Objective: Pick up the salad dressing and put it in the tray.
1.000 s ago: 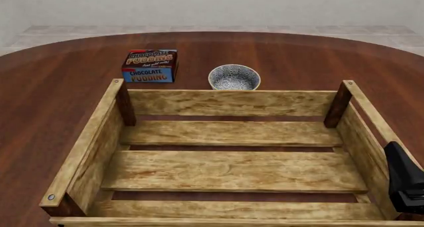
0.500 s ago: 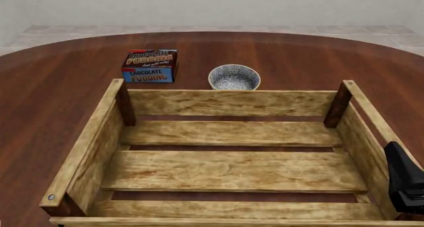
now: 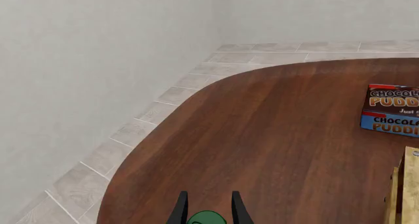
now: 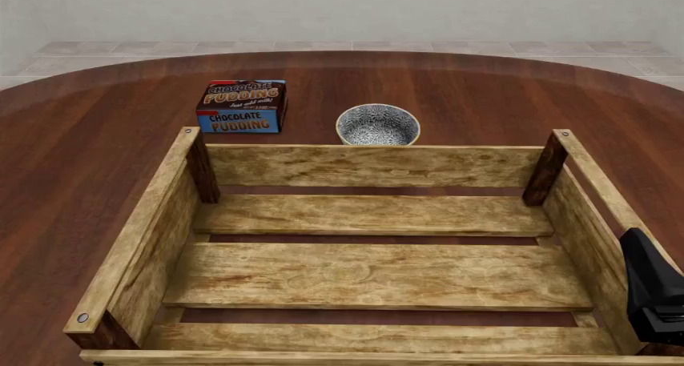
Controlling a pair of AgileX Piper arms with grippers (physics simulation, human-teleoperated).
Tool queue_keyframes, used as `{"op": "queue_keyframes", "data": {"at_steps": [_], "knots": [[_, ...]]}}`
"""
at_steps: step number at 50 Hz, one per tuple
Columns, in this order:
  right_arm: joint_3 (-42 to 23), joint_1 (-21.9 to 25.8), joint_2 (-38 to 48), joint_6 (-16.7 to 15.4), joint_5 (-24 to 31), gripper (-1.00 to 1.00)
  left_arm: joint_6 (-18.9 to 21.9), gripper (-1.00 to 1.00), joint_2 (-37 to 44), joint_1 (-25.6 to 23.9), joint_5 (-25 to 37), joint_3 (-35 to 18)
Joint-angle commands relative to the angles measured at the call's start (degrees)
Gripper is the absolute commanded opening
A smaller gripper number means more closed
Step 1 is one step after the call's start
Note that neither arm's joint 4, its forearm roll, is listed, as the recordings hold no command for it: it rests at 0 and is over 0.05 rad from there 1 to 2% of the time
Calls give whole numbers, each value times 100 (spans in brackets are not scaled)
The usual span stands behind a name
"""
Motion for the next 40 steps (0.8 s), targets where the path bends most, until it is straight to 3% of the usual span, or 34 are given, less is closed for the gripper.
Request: {"op": "queue_keyframes", "data": {"at_steps": [1, 13, 18, 33, 40], "knots": [[0, 0, -2, 0, 1, 100, 135, -100, 691, -524, -104, -826], [0, -1, 0, 1, 0, 100, 175, -100, 757, -1121, 306, -1590], [0, -1, -2, -1, 1, 100, 223, -100, 728, -1402, 420, -1681], [0, -2, 1, 1, 0, 100, 76, -100, 673, -2763, 1073, -2227], [0, 0, 0, -1, 0, 100, 219, -100, 614, -3265, 1086, -2330]]}}
